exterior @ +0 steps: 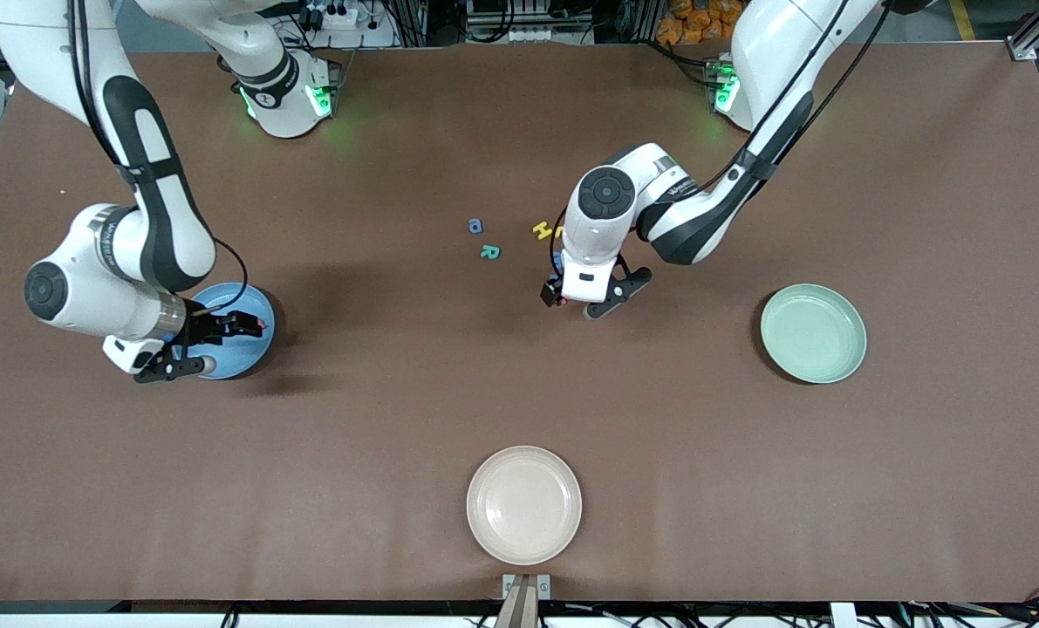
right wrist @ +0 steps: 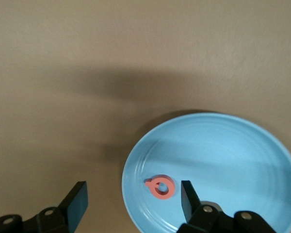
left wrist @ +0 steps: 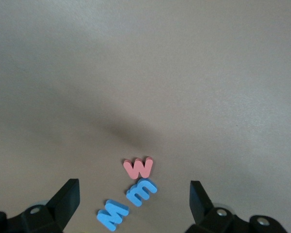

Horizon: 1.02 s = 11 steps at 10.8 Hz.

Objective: Sort uppercase to blue plate, lowercase to green plate
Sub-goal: 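Grasp the pink w with the left gripper while the right gripper withdraws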

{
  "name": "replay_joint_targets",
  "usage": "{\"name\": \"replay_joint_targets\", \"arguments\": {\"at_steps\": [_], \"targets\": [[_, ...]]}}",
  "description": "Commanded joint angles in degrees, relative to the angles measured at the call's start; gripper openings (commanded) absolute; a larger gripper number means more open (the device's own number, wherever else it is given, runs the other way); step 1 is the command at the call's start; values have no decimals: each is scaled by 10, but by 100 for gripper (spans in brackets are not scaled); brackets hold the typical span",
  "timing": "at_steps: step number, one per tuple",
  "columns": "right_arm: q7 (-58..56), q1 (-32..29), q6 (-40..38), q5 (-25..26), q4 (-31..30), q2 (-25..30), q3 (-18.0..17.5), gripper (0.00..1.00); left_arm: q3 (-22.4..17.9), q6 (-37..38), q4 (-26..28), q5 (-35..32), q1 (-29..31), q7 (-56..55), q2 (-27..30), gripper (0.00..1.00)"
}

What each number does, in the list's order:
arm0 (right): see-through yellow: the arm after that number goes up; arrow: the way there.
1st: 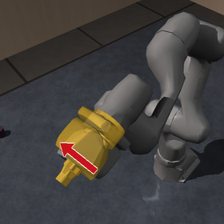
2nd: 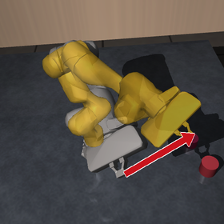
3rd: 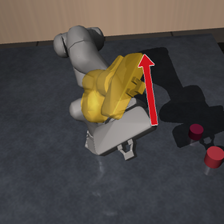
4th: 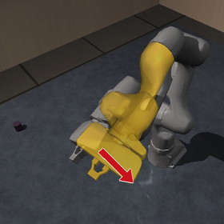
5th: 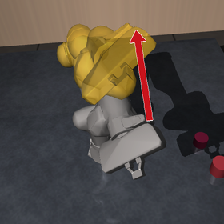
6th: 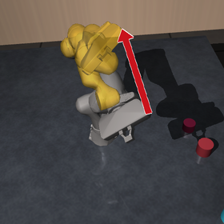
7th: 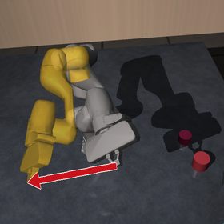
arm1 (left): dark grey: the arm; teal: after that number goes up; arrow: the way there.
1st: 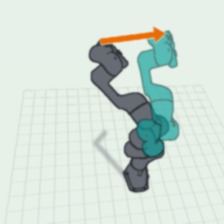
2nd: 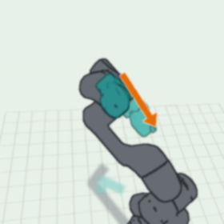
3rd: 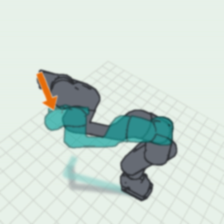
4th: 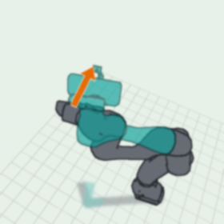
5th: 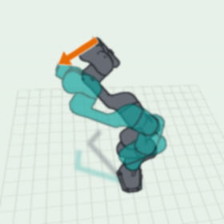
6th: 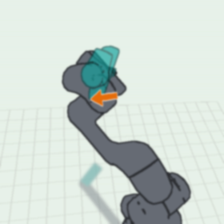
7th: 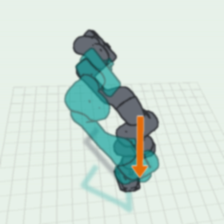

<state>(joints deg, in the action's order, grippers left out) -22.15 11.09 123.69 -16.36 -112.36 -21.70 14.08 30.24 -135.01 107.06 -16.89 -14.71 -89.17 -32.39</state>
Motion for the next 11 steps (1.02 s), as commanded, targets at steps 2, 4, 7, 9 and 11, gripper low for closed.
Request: {"name": "replay_joint_targets", "arguments": {"at_steps": [2, 4, 7, 9, 11], "targets": [[37, 2, -91, 56, 90, 6, 3, 86, -3, -57, 21, -19, -3, -32, -16, 100], [62, 7, -128, 63, 120, 7, 1, 86, -4, -73, 26, -38, -9, -36, -29, 100], [129, 8, -184, 106, 164, 14, -36, 85, -8, -77, 26, -128, -13, -112, -58, 100], [189, 9, -232, 113, 189, 18, -63, 85, -8, -77, 23, -131, -14, -114, -64, 100], [234, 9, -237, 122, 189, 34, -88, 89, -8, -78, 18, -132, -14, -114, -66, 100]]}}
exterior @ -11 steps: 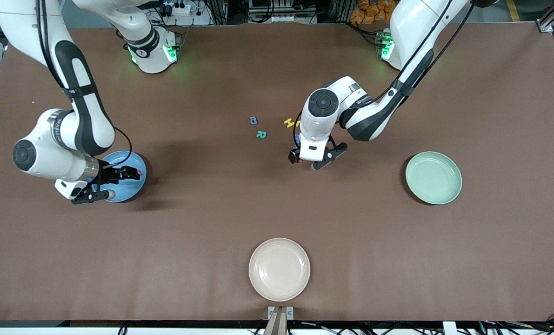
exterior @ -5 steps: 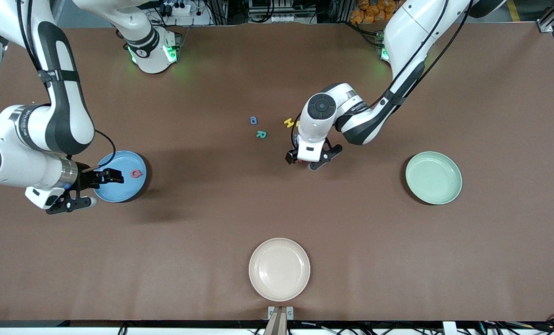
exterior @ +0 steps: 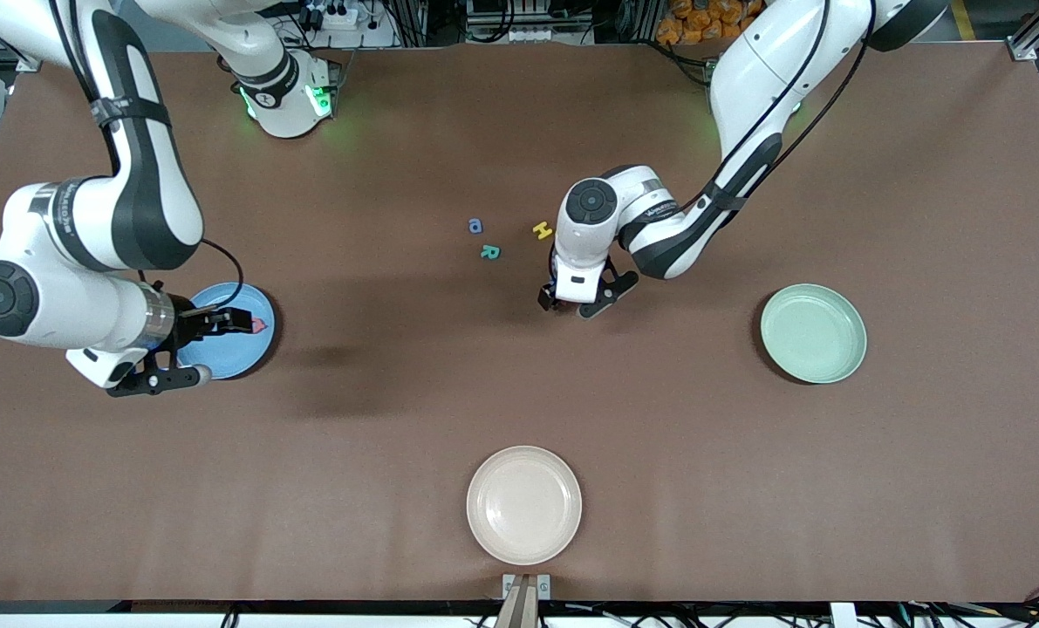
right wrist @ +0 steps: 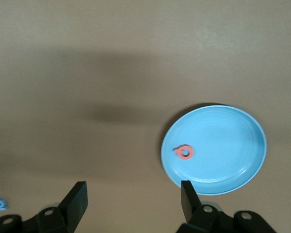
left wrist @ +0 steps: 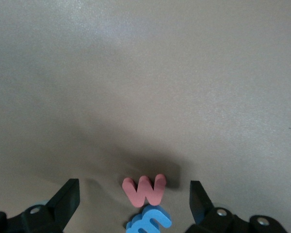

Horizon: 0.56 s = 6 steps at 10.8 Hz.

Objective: Sort uppercase to blue plate, lowercase to green plate
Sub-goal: 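Grasp the pink w with the left gripper while the right gripper withdraws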

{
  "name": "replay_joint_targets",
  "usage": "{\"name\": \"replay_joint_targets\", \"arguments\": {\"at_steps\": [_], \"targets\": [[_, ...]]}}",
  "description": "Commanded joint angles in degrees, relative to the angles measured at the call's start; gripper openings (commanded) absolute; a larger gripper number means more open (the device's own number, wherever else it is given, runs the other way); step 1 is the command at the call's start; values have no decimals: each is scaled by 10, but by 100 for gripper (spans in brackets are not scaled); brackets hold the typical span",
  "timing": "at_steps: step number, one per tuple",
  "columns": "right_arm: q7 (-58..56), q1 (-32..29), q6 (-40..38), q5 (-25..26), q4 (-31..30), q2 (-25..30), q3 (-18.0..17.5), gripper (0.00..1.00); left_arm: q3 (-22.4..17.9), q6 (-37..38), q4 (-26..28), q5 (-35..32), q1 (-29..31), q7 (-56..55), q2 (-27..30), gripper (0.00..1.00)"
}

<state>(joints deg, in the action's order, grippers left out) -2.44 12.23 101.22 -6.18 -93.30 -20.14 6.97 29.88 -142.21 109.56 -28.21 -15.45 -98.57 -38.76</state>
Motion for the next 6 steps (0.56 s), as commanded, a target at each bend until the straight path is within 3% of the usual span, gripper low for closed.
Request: {"name": "replay_joint_targets", "arguments": {"at_steps": [1, 6], "targets": [[59, 1, -12, 37, -1, 25, -30, 89, -5, -7, -9, -18, -9, -20, -6, 100], [152, 3, -23, 47, -10, 44, -77, 91, -9, -7, -14, -18, -22, -17, -16, 97]]}}
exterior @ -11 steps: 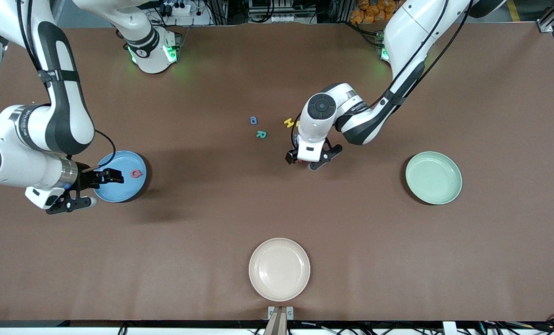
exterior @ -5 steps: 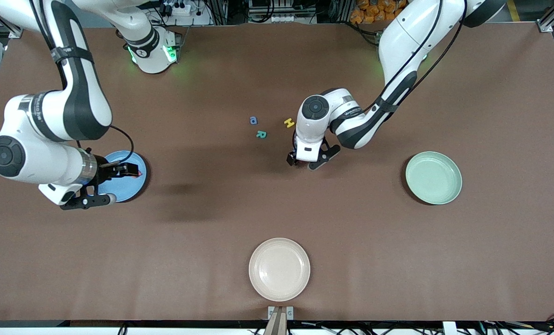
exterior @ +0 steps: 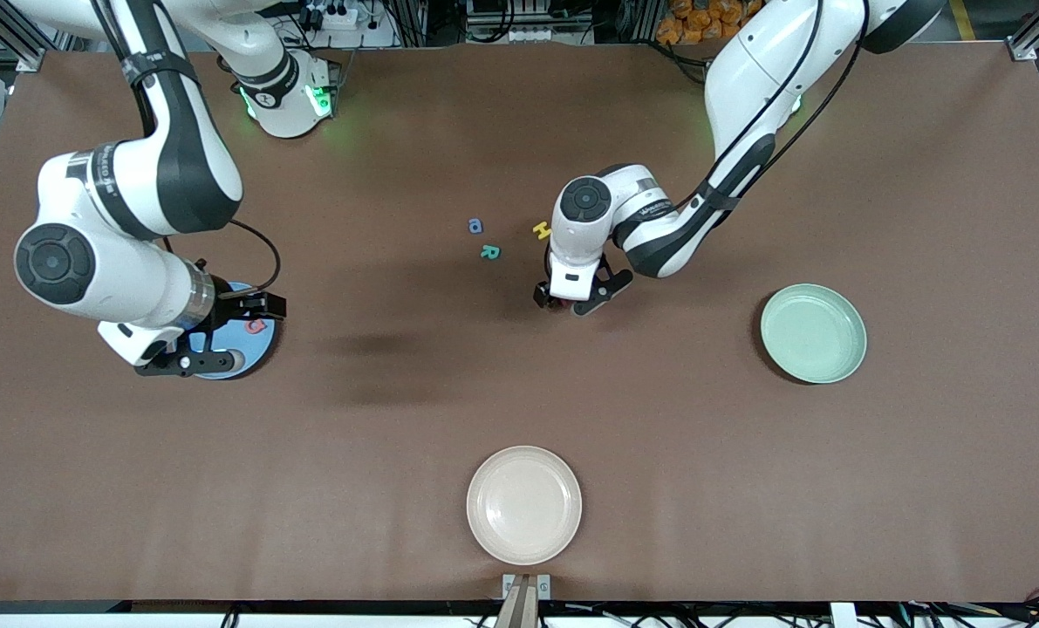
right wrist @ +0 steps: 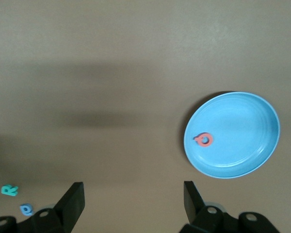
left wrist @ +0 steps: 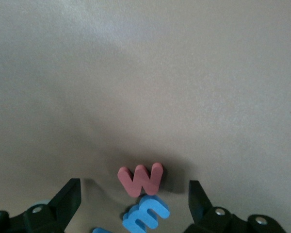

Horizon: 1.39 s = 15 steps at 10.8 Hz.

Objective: Sort uppercase to blue plate, lowercase to green plate
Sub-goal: 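Grasp the pink w with the left gripper while the right gripper withdraws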

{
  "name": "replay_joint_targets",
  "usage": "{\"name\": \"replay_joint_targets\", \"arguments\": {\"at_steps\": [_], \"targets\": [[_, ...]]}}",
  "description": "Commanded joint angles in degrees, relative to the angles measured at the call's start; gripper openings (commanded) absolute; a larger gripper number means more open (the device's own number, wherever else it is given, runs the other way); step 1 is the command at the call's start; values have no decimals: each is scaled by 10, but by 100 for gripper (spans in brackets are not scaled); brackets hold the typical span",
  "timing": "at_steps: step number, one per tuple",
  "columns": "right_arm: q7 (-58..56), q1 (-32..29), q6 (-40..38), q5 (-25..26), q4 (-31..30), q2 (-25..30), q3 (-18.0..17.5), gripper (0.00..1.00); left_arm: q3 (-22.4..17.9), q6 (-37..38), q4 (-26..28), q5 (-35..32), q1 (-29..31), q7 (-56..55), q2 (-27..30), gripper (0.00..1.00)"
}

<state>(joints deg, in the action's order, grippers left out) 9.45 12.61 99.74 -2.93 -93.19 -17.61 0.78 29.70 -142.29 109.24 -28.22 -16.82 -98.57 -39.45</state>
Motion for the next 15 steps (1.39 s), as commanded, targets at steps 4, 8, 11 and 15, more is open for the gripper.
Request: {"name": "replay_joint_targets", "arguments": {"at_steps": [4, 8, 11, 15], "targets": [[134, 0, 5, 14, -53, 28, -65, 98, -17, -6, -10, -19, -13, -13, -10, 88], [229, 4, 137, 14, -141, 30, -127, 96, -17, -6, -13, -19, -14, -11, -14, 80], [252, 4, 178, 14, -170, 30, -144, 96, -23, -6, -15, -19, -23, -11, -18, 70], [282, 6, 186, 14, -175, 31, -160, 96, -28, -6, -27, -18, -30, -9, -26, 0]]}}
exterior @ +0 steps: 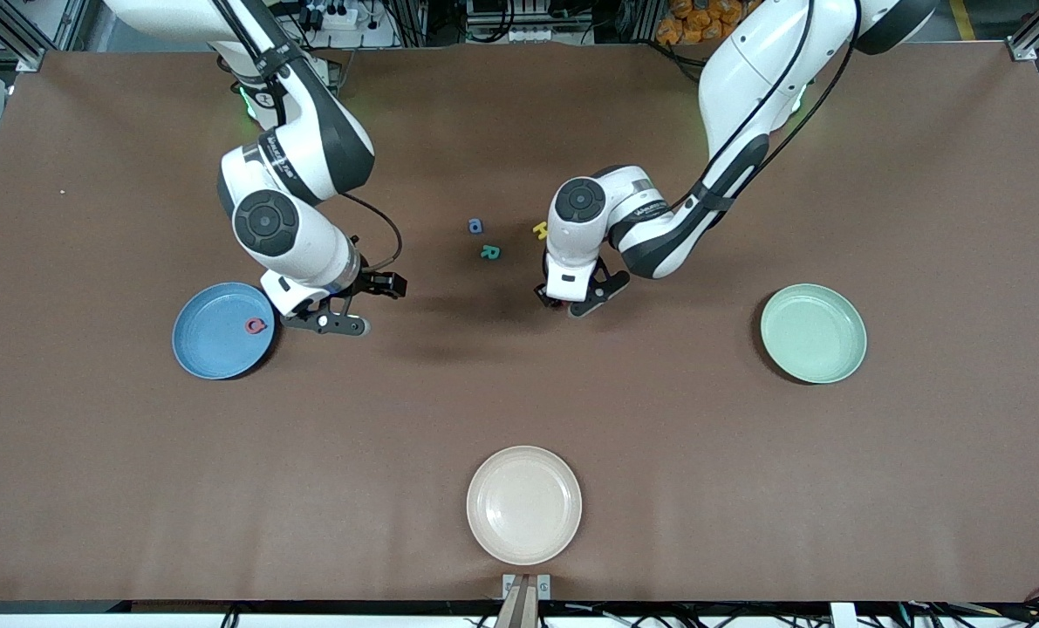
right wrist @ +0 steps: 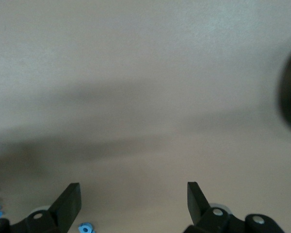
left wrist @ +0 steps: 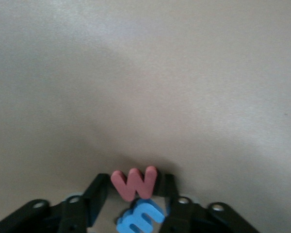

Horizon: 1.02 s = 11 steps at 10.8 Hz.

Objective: Sort uppercase to blue plate, lowercase to green plate
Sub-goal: 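Carry the pink w to the green plate while the right gripper reaches R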

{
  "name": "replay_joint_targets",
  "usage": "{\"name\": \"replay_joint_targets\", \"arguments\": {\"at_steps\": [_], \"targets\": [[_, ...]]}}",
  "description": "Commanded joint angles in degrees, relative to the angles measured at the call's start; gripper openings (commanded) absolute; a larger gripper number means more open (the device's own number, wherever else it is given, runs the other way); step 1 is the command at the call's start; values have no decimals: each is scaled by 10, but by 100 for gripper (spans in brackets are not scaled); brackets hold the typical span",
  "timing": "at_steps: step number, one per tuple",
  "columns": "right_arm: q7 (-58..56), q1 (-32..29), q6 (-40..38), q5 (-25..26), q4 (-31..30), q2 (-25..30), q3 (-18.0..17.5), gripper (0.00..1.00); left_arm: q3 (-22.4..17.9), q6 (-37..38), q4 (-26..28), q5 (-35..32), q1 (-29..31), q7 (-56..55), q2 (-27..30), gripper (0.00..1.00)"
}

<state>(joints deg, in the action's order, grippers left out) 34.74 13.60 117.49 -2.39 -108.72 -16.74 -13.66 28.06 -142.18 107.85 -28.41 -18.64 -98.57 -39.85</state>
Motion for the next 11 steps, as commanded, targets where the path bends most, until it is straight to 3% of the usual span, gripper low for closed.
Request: {"name": "replay_joint_targets", "arguments": {"at_steps": [1, 5, 10, 11], "targets": [[40, -2, 9, 9, -20, 22, -17, 96, -13, -7, -15, -17, -10, -8, -24, 0], [85, -2, 21, 10, -20, 18, -44, 96, -16, 23, -16, -17, 26, 50, 22, 0], [188, 35, 62, 12, -25, -3, -68, 96, 7, 190, -85, 42, 134, 309, 104, 0], [221, 48, 83, 37, -31, -12, -75, 96, 7, 219, -102, 67, 168, 396, 120, 0]]}}
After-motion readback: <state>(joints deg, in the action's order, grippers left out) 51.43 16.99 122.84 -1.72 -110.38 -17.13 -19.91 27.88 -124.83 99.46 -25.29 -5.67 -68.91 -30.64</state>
